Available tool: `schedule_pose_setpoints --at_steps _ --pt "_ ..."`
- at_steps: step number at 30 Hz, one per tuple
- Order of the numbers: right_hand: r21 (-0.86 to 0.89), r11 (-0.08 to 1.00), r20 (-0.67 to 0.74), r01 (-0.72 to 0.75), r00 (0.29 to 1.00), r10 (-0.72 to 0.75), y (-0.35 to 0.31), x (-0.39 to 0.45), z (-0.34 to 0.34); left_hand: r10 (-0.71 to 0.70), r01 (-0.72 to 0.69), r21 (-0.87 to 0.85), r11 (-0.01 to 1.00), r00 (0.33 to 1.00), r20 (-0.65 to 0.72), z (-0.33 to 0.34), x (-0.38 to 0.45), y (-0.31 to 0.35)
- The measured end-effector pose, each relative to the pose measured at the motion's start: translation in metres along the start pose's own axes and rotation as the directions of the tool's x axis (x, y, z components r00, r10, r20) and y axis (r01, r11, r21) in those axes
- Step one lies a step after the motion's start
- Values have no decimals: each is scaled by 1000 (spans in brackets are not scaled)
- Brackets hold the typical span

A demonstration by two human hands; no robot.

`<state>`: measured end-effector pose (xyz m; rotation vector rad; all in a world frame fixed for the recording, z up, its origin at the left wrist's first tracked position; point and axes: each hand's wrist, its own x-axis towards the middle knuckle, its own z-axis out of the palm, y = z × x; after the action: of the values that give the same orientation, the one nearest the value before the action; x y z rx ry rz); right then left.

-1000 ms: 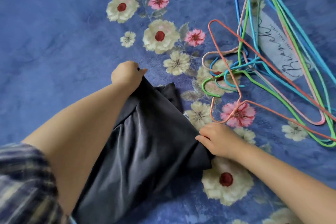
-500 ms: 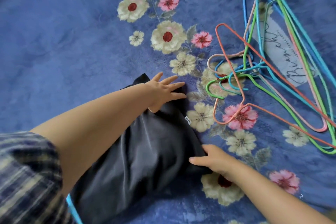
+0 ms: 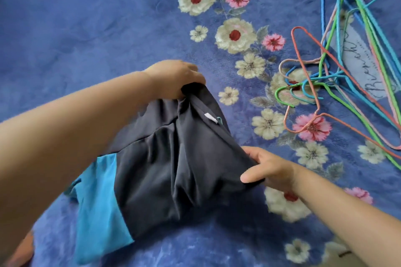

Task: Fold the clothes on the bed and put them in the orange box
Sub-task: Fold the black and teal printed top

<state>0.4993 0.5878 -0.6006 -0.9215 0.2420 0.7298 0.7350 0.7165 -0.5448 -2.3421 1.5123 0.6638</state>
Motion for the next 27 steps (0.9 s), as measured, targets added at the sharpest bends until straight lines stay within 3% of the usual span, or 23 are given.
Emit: schedule_pose_setpoints --at_steps 5,9,14,17,20,22,24,26,27 --pt "-257 962 163 -92 977 137 -13 39 81 -3 -9 -83 997 990 -141 14 -98 -50" --pt "-501 856 135 -126 966 221 12 90 161 -14 5 -57 998 987 -163 47 -184 -81" --pt "-668 732 44 -133 975 217 40 132 213 -65 71 66 995 994 -85 93 -234 -111" --pt "-780 612 15 -132 973 229 57 149 240 25 -19 45 999 989 -143 139 -265 -127" --pt "-876 451 -1 -167 938 345 78 161 255 98 -85 76 993 978 -186 183 -288 -135" --pt "-955 269 3 -123 905 425 97 168 259 -9 12 85 996 999 -43 210 -295 -135" --pt "-991 131 41 -24 882 470 112 173 263 -194 193 27 981 962 191 235 -299 -134" --pt "-997 71 48 14 869 492 116 171 263 -346 392 -223 892 912 218 248 -296 -126" --pt "-995 101 37 -12 881 472 114 168 262 -422 475 -373 797 880 219 255 -293 -123"
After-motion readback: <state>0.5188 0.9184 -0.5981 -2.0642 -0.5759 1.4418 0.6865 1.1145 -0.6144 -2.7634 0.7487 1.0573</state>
